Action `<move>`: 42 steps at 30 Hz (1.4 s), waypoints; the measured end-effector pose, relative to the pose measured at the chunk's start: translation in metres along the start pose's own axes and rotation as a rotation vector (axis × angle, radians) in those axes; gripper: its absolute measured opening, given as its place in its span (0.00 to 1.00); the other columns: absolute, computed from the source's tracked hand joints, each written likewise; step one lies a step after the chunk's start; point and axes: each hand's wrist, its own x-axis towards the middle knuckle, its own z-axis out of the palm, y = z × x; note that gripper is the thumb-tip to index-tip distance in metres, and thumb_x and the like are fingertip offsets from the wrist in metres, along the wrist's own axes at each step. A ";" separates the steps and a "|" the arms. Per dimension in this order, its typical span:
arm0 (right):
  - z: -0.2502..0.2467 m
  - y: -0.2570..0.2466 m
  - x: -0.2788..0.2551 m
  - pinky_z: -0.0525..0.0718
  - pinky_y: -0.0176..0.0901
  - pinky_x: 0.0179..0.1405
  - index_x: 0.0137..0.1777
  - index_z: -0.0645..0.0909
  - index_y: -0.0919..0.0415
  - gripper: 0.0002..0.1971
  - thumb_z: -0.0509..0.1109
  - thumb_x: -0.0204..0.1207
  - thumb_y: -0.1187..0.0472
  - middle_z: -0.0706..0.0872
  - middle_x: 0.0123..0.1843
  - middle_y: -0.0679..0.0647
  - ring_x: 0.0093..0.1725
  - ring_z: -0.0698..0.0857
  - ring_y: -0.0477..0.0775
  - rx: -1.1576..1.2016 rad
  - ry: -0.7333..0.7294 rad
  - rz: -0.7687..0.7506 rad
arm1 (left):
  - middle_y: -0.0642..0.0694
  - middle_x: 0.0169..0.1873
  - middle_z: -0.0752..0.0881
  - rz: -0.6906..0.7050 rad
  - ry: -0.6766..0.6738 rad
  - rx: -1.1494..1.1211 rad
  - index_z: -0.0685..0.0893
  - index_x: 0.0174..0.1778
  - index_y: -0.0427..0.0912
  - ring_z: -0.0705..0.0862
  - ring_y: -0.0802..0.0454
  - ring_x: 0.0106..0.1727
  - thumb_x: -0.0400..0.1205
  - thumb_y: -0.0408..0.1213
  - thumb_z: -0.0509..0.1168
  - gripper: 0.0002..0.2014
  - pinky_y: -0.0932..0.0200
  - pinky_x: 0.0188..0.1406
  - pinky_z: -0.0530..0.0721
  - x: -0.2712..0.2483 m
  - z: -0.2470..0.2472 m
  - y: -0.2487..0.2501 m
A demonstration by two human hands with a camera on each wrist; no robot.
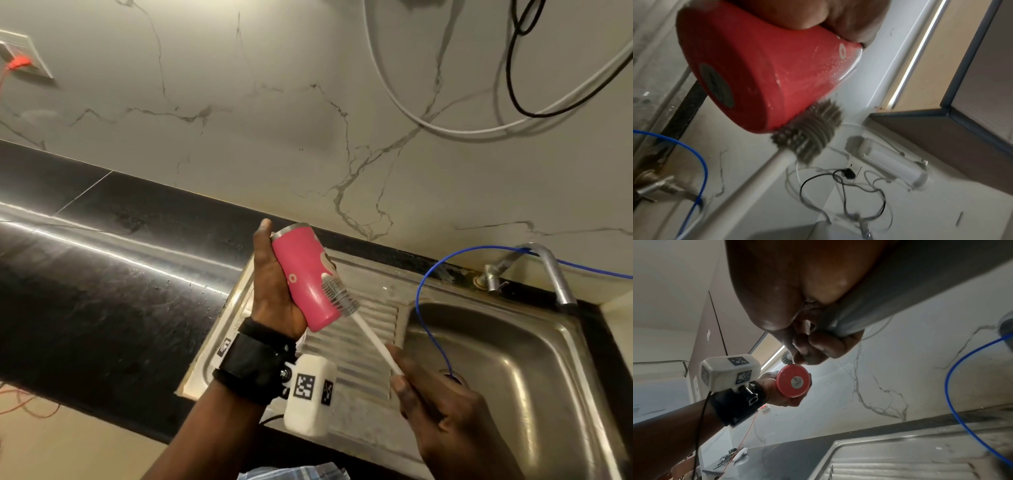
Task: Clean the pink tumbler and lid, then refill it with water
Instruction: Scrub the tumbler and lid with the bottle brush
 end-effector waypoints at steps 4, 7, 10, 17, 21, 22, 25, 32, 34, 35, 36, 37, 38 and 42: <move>0.011 -0.010 0.011 0.77 0.28 0.33 0.79 0.82 0.47 0.23 0.65 0.84 0.51 0.81 0.34 0.45 0.32 0.82 0.40 -0.026 0.046 -0.039 | 0.42 0.39 0.85 -0.056 -0.033 0.097 0.82 0.63 0.41 0.86 0.44 0.39 0.76 0.79 0.67 0.41 0.44 0.46 0.91 -0.005 0.007 -0.018; 0.011 -0.008 0.001 0.79 0.32 0.32 0.82 0.77 0.44 0.24 0.64 0.86 0.50 0.80 0.36 0.43 0.31 0.80 0.40 -0.042 0.013 -0.047 | 0.43 0.41 0.84 0.008 -0.020 0.080 0.81 0.66 0.41 0.86 0.45 0.40 0.76 0.79 0.68 0.42 0.44 0.48 0.90 0.002 0.004 -0.011; 0.004 0.001 -0.016 0.81 0.35 0.34 0.82 0.76 0.42 0.24 0.63 0.87 0.49 0.81 0.38 0.44 0.32 0.80 0.40 -0.070 0.002 -0.054 | 0.43 0.41 0.85 0.054 -0.029 0.043 0.82 0.65 0.42 0.86 0.46 0.39 0.79 0.76 0.66 0.39 0.47 0.46 0.90 0.004 0.002 0.003; 0.006 -0.004 0.008 0.79 0.29 0.36 0.80 0.80 0.46 0.23 0.63 0.86 0.51 0.83 0.36 0.45 0.34 0.83 0.40 -0.026 0.097 -0.010 | 0.40 0.50 0.87 0.000 -0.130 0.055 0.84 0.72 0.41 0.87 0.41 0.48 0.76 0.77 0.68 0.43 0.40 0.52 0.91 0.002 0.001 -0.018; -0.003 0.003 0.002 0.77 0.22 0.40 0.79 0.82 0.48 0.23 0.65 0.85 0.51 0.83 0.36 0.43 0.38 0.83 0.35 0.003 0.036 -0.028 | 0.40 0.49 0.87 0.055 -0.184 -0.007 0.88 0.65 0.41 0.87 0.41 0.48 0.79 0.77 0.65 0.40 0.42 0.57 0.86 0.007 0.001 -0.006; -0.007 0.006 -0.002 0.75 0.18 0.41 0.78 0.82 0.47 0.23 0.65 0.84 0.51 0.83 0.35 0.43 0.38 0.82 0.32 -0.004 0.021 -0.025 | 0.40 0.49 0.87 0.062 -0.201 -0.020 0.90 0.62 0.41 0.86 0.41 0.48 0.80 0.76 0.65 0.39 0.43 0.57 0.85 0.008 0.001 -0.001; -0.013 0.010 -0.001 0.74 0.16 0.43 0.77 0.84 0.49 0.22 0.67 0.84 0.51 0.84 0.37 0.39 0.40 0.82 0.28 0.002 0.003 -0.043 | 0.41 0.49 0.87 0.037 -0.243 -0.035 0.92 0.59 0.42 0.86 0.42 0.48 0.79 0.78 0.64 0.39 0.44 0.56 0.86 0.009 0.004 0.002; -0.012 0.002 0.054 0.79 0.22 0.44 0.83 0.76 0.51 0.25 0.61 0.87 0.48 0.84 0.41 0.36 0.43 0.87 0.37 0.088 0.161 -0.025 | 0.39 0.48 0.89 -0.153 -0.367 0.083 0.91 0.57 0.40 0.88 0.40 0.47 0.79 0.80 0.59 0.43 0.40 0.58 0.87 -0.005 0.023 -0.037; -0.016 0.003 0.056 0.81 0.28 0.40 0.83 0.76 0.50 0.25 0.61 0.87 0.48 0.84 0.37 0.40 0.39 0.86 0.41 0.089 0.143 -0.051 | 0.39 0.50 0.88 -0.113 -0.365 0.056 0.90 0.61 0.41 0.87 0.41 0.49 0.78 0.80 0.61 0.43 0.39 0.61 0.85 -0.003 0.024 -0.033; -0.017 0.005 0.052 0.83 0.34 0.38 0.83 0.77 0.49 0.24 0.62 0.88 0.49 0.84 0.36 0.43 0.37 0.86 0.43 0.092 0.122 -0.056 | 0.39 0.51 0.88 -0.073 -0.344 0.039 0.90 0.63 0.41 0.87 0.41 0.49 0.79 0.80 0.61 0.42 0.39 0.61 0.85 -0.001 0.024 -0.028; -0.017 0.009 0.044 0.84 0.38 0.37 0.82 0.78 0.47 0.23 0.64 0.87 0.49 0.84 0.36 0.45 0.35 0.86 0.43 0.091 0.098 -0.058 | 0.40 0.50 0.88 -0.029 -0.311 0.016 0.91 0.61 0.42 0.88 0.41 0.48 0.79 0.79 0.61 0.41 0.40 0.59 0.87 0.001 0.022 -0.020; -0.016 0.013 0.034 0.83 0.36 0.37 0.81 0.79 0.46 0.23 0.66 0.87 0.50 0.85 0.37 0.45 0.35 0.86 0.42 0.088 0.073 -0.059 | 0.40 0.49 0.89 0.015 -0.284 -0.015 0.93 0.59 0.42 0.89 0.41 0.47 0.80 0.78 0.61 0.40 0.41 0.56 0.89 0.004 0.020 -0.013; -0.016 0.017 0.022 0.82 0.31 0.37 0.80 0.80 0.44 0.23 0.68 0.86 0.53 0.85 0.37 0.43 0.35 0.86 0.40 0.090 0.049 -0.053 | 0.40 0.49 0.89 0.049 -0.274 -0.045 0.94 0.58 0.42 0.89 0.42 0.46 0.80 0.78 0.61 0.39 0.43 0.54 0.90 0.005 0.017 -0.005; -0.020 0.018 -0.006 0.78 0.17 0.41 0.75 0.84 0.43 0.24 0.73 0.79 0.59 0.86 0.38 0.39 0.36 0.85 0.32 0.082 0.001 0.002 | 0.39 0.50 0.88 0.065 -0.242 -0.079 0.90 0.60 0.41 0.88 0.41 0.47 0.80 0.78 0.62 0.40 0.46 0.52 0.89 0.002 0.006 0.001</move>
